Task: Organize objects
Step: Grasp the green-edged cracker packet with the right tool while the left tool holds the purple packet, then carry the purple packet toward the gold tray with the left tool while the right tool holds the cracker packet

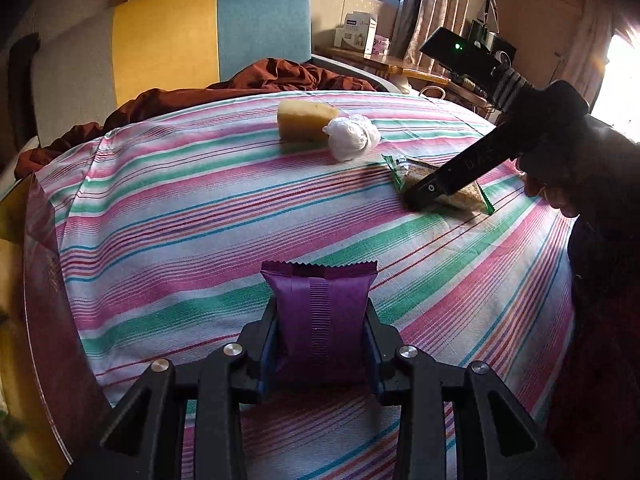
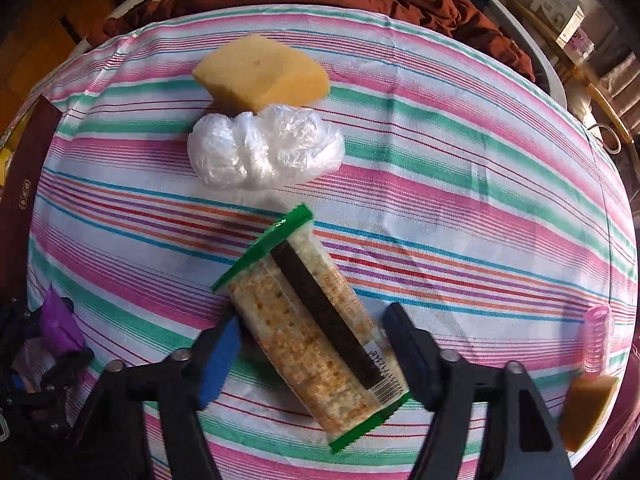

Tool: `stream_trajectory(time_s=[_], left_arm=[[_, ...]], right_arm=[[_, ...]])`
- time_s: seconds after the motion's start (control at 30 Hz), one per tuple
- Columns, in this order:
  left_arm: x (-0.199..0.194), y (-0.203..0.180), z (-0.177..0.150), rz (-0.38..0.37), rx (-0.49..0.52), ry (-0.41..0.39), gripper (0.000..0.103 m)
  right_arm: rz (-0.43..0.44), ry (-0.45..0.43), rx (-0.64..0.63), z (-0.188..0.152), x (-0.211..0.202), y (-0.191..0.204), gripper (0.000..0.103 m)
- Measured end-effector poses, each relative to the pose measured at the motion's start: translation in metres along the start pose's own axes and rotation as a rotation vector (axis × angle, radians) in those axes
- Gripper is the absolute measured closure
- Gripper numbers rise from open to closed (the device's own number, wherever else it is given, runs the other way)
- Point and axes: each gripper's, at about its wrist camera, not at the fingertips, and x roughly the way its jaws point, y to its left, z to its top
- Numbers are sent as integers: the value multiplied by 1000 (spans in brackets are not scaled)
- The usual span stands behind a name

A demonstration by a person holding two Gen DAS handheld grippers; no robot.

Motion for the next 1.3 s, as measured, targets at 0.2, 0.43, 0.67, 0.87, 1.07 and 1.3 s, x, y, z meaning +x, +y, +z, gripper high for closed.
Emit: stream_trajectory(time_s=[0.2, 0.43, 0.67, 0.87, 1.07, 1.3], left_arm=[[0, 0, -1, 2, 2, -10, 66], [-1, -2, -2, 13, 10, -16, 66], [-5, -1, -4, 23, -3, -7, 66], [-17, 0, -8, 42, -25, 15, 67], [-43, -7, -6, 24, -20, -26, 67], [-77, -8, 1, 27, -19, -92, 67]], right_arm=[[-13, -20, 67, -20, -9, 37, 57], [53, -48, 68, -37, -12, 61, 56], [102, -46, 95, -45, -14, 40, 52], [107, -45, 101, -48, -15, 34, 51], [122, -44, 102, -31, -3, 58, 44], [83, -46, 58, -21, 9, 62, 43]])
